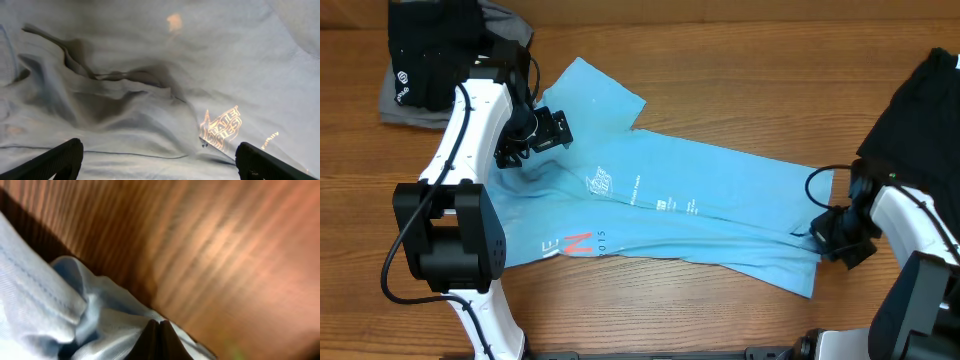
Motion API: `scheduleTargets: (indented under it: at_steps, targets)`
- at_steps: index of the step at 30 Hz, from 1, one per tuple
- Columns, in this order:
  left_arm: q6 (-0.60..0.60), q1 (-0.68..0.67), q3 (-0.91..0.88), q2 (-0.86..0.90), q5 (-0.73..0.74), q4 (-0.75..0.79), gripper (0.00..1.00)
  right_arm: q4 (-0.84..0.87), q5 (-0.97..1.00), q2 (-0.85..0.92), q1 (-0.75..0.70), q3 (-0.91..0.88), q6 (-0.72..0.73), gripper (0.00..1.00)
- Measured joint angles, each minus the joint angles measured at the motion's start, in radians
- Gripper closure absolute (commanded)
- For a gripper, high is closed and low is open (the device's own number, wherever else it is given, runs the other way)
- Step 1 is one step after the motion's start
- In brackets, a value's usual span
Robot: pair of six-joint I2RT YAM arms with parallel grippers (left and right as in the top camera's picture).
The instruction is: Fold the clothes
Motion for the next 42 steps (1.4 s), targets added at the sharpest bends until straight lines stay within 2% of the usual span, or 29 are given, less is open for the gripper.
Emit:
scheduleTargets:
  at_steps: [6,7,8,9,10,23,25,27,28,29,31,32,34,37,38,42]
  targets:
    - [0.000,0.000,0.000,0.000,-0.002,-0.004,0.00,-0.200,0.049,0.000,-0.001,0.184,0.019,0.96]
    - [0.000,0.000,0.000,0.000,-0.003,-0.004,0.00,-0.229,0.054,0.000,-0.001,0.215,0.023,0.95]
    - [0.000,0.000,0.000,0.000,-0.003,-0.004,0.00,-0.256,0.058,0.000,-0.001,0.244,0.026,0.87]
    - [0.000,0.000,0.000,0.000,-0.003,-0.005,0.00,-0.273,0.062,0.000,-0.001,0.273,0.028,0.47]
    - [0.000,0.000,0.000,0.000,-0.003,-0.004,0.00,-0.290,0.066,0.000,-0.001,0.294,0.030,0.00]
    - [0.000,0.000,0.000,0.000,-0.003,-0.012,0.00,-0.392,0.058,-0.002,-0.002,0.338,-0.052,0.00]
    - [0.003,0.000,0.000,0.000,-0.003,-0.012,0.03,-0.407,0.020,-0.002,0.001,0.338,-0.068,0.00]
    - [0.004,0.000,0.000,0.000,-0.002,-0.017,0.07,-0.408,-0.018,-0.002,0.016,0.338,-0.097,0.05]
    - [0.008,0.000,0.000,0.000,0.001,-0.021,0.09,-0.406,-0.038,-0.002,0.031,0.338,-0.113,0.10]
    - [0.021,0.000,0.000,0.000,0.008,-0.025,0.11,-0.391,-0.064,-0.002,0.062,0.330,-0.132,0.21]
    - [0.038,-0.006,0.000,0.000,0.025,-0.030,0.20,-0.353,-0.077,-0.004,0.101,0.309,-0.145,0.50]
    - [0.047,-0.009,0.000,0.000,0.031,-0.032,0.28,-0.325,-0.086,-0.005,0.124,0.290,-0.156,0.69]
    - [0.072,-0.023,0.000,0.000,0.039,-0.049,0.45,-0.265,-0.102,-0.005,0.166,0.243,-0.163,0.94]
    - [0.098,-0.061,0.000,0.000,0.049,-0.081,0.73,-0.192,-0.134,-0.005,0.194,0.164,-0.151,0.96]
    - [0.113,-0.077,0.000,0.000,0.051,-0.092,0.80,-0.167,-0.148,-0.005,0.194,0.134,-0.146,0.96]
    - [0.133,-0.134,0.000,0.000,0.058,-0.107,0.96,-0.082,-0.190,-0.005,0.194,0.028,-0.134,0.96]
